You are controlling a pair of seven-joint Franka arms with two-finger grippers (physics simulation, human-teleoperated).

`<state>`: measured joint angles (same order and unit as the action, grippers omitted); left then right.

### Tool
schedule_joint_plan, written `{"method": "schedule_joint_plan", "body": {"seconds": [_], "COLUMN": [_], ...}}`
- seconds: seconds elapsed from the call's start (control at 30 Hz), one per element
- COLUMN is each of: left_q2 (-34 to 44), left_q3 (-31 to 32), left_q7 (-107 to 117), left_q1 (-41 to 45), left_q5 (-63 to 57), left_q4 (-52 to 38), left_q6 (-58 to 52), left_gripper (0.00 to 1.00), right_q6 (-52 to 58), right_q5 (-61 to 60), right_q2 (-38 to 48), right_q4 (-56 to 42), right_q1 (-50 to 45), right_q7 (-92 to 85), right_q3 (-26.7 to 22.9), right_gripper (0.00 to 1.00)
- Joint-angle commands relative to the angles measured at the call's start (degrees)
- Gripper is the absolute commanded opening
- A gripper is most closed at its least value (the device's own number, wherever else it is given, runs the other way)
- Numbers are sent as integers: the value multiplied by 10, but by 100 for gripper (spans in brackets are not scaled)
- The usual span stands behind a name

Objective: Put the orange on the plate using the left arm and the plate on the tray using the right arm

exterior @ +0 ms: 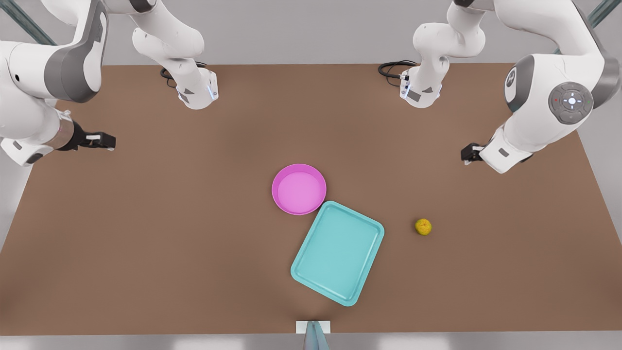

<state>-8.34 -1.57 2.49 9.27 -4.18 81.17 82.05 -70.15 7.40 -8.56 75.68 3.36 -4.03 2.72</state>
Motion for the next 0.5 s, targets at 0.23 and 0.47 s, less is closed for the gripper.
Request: {"method": "schedule_joint_plan", "body": {"seconds": [0.23,0.47], "left_q2": [-251,-265], "left_q3": [3,3], "left_q7": [0,16], "left_q1": [-1,5], "left_q5": [8,37], "left_q4": [-1,176], "left_q6": [269,509], "left_gripper": [100,100], "right_q6": [-16,-13], "right_q5": [0,0], "right_q2": [-4,-9], "right_q4": [0,0], "right_q1": [0,-1], "right_q7": [-16,-13], "right_q3": [0,-1], "right_gripper": [100,100]}}
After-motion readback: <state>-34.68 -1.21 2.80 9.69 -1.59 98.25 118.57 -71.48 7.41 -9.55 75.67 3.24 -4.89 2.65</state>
